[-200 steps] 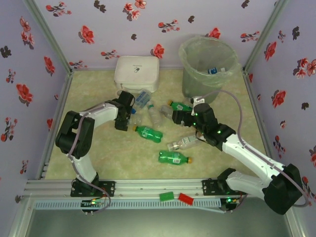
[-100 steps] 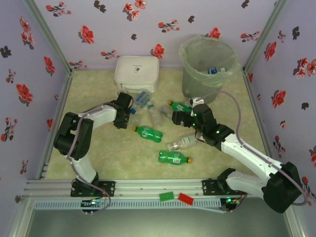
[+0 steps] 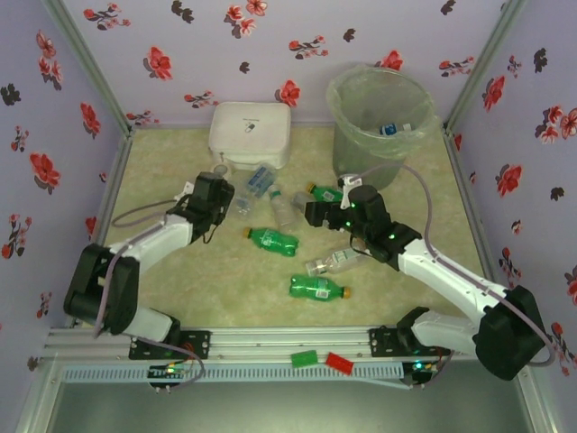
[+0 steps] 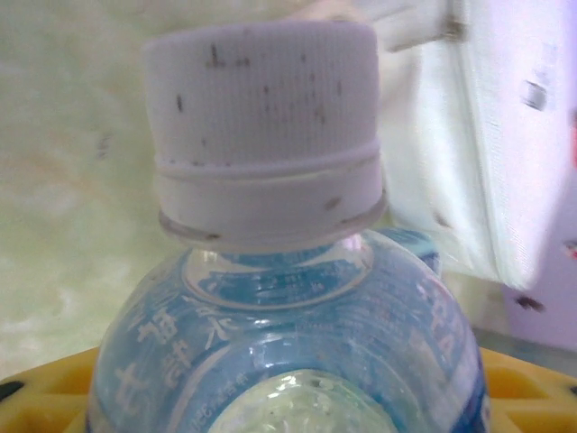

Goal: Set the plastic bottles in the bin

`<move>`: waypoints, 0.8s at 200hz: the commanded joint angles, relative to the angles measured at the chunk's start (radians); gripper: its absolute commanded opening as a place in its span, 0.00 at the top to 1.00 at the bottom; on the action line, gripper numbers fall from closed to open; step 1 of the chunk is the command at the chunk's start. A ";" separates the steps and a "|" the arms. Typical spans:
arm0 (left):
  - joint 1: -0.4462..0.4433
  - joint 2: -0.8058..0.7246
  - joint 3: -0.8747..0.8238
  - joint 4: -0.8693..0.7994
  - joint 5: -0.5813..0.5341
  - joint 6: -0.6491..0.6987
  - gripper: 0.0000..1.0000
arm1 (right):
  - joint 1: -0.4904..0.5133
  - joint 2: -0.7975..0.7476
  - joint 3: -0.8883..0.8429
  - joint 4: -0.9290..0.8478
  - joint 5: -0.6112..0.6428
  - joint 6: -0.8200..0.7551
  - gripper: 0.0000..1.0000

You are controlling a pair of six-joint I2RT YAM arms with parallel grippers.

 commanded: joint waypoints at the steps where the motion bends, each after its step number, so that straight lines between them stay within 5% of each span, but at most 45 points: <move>1: -0.023 -0.037 0.000 0.251 0.084 0.190 0.44 | 0.007 0.015 0.047 0.052 -0.139 -0.033 0.03; 46: -0.133 0.020 0.143 0.251 0.252 0.333 0.43 | 0.023 0.058 0.061 0.106 -0.302 -0.022 0.04; 85: -0.207 0.079 0.249 0.228 0.324 0.398 0.43 | 0.045 0.102 0.064 0.136 -0.310 -0.022 0.05; 160: -0.267 0.054 0.169 0.287 0.410 0.302 0.41 | 0.045 0.134 0.069 0.122 -0.258 -0.018 0.13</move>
